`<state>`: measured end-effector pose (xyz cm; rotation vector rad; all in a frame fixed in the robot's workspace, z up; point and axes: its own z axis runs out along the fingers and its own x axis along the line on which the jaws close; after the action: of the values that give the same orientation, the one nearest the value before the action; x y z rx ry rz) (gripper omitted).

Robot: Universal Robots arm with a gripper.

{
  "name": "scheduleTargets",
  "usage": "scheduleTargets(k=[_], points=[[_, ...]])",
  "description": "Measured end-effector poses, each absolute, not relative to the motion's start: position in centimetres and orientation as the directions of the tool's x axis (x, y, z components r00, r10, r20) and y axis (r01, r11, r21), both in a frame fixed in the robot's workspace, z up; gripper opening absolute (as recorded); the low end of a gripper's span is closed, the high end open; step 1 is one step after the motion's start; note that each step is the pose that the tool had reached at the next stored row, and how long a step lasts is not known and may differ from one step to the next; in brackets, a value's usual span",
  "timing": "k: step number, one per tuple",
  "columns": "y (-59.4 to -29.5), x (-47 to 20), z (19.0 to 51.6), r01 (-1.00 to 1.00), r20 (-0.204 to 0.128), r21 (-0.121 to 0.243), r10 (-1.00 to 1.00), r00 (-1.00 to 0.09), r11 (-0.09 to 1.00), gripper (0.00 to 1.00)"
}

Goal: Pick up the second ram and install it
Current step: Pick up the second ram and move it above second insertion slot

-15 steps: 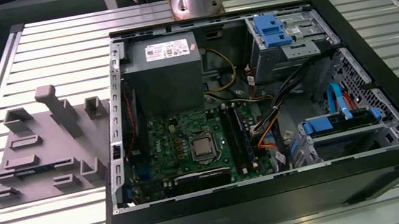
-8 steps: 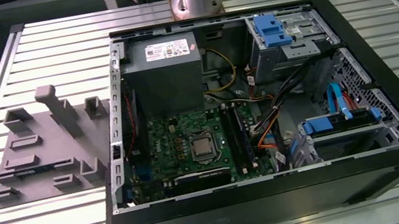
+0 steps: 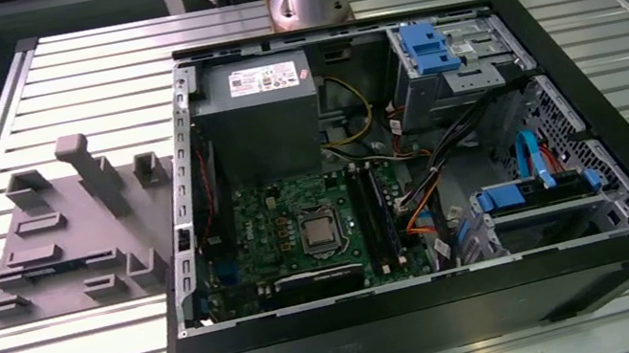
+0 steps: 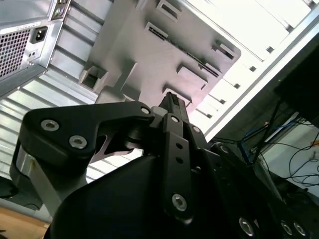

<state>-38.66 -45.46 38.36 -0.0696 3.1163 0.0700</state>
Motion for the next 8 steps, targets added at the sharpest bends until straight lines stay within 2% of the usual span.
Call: scheduleTargets(k=[8], points=[[-45.55,-38.73,38.31,-0.120,-0.024,0.044,-0.119,-0.993,0.992,0.11]])
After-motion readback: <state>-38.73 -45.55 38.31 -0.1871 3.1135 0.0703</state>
